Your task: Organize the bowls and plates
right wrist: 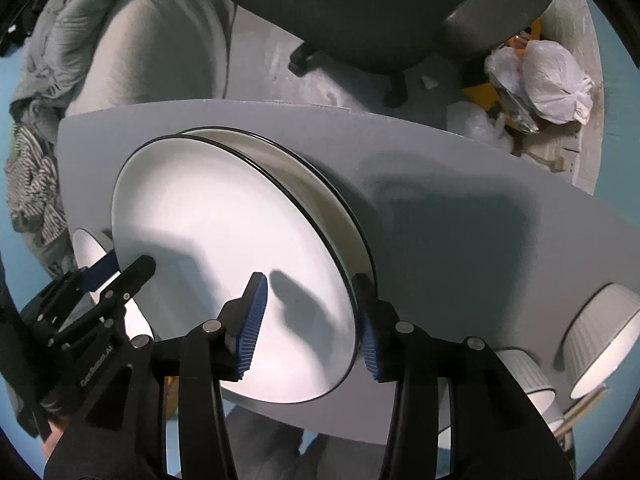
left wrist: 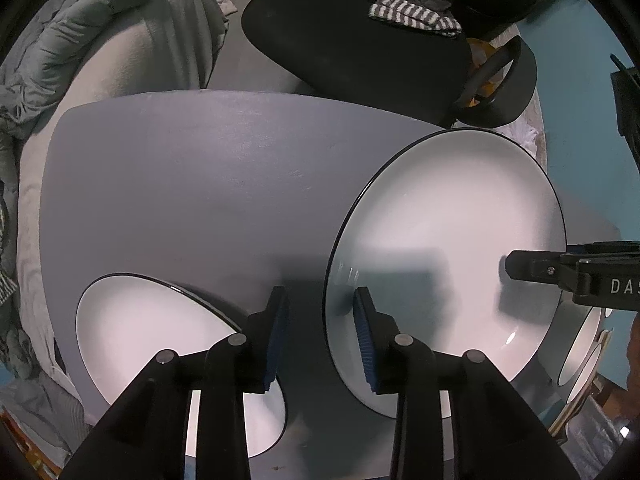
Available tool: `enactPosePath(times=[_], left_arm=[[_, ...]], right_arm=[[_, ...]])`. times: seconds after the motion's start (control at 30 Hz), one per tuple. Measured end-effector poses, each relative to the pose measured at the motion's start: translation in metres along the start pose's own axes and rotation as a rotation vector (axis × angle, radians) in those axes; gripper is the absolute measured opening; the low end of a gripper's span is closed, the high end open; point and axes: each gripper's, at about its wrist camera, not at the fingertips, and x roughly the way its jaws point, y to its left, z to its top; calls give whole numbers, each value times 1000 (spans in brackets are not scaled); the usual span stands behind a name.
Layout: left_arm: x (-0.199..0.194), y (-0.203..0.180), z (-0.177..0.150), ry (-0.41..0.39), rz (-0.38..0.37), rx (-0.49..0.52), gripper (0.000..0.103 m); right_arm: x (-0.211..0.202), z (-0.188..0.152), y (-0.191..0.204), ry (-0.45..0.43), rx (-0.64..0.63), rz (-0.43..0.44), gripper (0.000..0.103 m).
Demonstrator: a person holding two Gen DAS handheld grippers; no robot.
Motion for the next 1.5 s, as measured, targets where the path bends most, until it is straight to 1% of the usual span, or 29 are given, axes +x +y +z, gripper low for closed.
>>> enactPosePath(times=[0.1, 0.23, 0.43, 0.83, 1.03, 1.17, 1.27, 1.5], left_arm=[[0, 3, -2, 5, 20, -4, 42], [-2, 5, -6, 3, 12, -10, 42], [-4, 7, -7, 1, 14, -11, 42], [-5, 8, -9, 3, 15, -11, 42], [-6, 8, -12, 3, 12, -14, 43], [-6, 11, -16, 1, 7, -19, 43], [-6, 12, -17, 0, 3, -25, 43], [-10, 16, -20, -2, -9, -40, 43]], right_arm=[[0, 0, 5, 13, -7, -35, 42], [0, 1, 8, 25, -14, -72, 42], [1, -1, 11, 28, -30, -102, 42], [-1, -3, 12, 28, -26, -102, 43], [-2, -3, 13, 29, -22, -98, 46], [-2, -3, 13, 30, -26, -99, 50], [-2, -4, 14, 28, -23, -99, 50], [-4, -6, 19, 19, -44, -136, 52]])
